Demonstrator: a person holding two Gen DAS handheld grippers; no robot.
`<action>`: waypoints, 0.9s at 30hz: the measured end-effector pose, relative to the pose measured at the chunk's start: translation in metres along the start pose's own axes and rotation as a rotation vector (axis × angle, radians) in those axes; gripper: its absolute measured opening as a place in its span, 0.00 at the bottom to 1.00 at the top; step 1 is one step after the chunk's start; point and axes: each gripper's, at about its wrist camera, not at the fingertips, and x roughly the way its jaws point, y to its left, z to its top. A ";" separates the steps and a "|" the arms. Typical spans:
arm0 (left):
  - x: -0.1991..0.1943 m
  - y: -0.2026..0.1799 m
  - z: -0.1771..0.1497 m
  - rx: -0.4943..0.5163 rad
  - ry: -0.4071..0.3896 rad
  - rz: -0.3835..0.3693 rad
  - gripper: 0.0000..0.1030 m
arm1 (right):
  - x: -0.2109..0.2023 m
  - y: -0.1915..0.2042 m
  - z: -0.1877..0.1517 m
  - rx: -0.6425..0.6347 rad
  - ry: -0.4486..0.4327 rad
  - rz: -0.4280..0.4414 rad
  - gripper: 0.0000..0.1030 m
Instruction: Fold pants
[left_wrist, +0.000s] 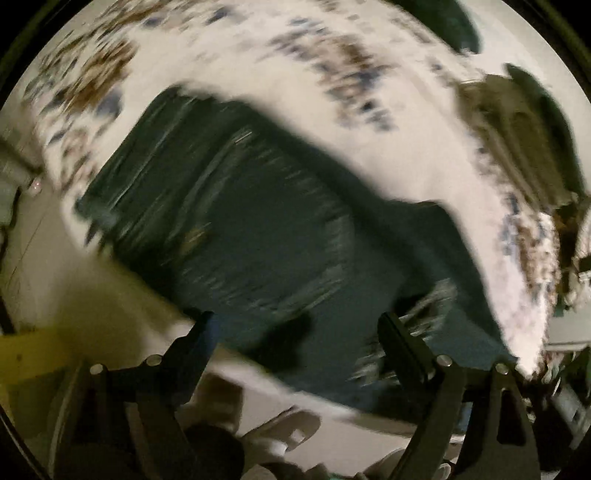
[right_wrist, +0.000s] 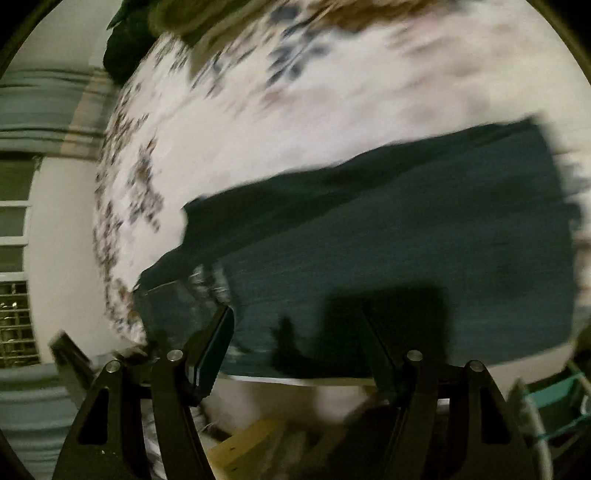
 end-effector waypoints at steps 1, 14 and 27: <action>0.002 0.010 -0.003 -0.014 0.011 0.011 0.85 | 0.012 0.003 0.000 0.011 0.009 0.001 0.39; -0.004 0.055 -0.008 -0.078 0.033 -0.019 0.85 | 0.081 0.057 -0.061 -0.154 0.208 -0.151 0.13; 0.031 0.147 0.047 -0.481 -0.114 -0.207 0.84 | 0.031 0.036 -0.020 0.005 0.041 -0.157 0.48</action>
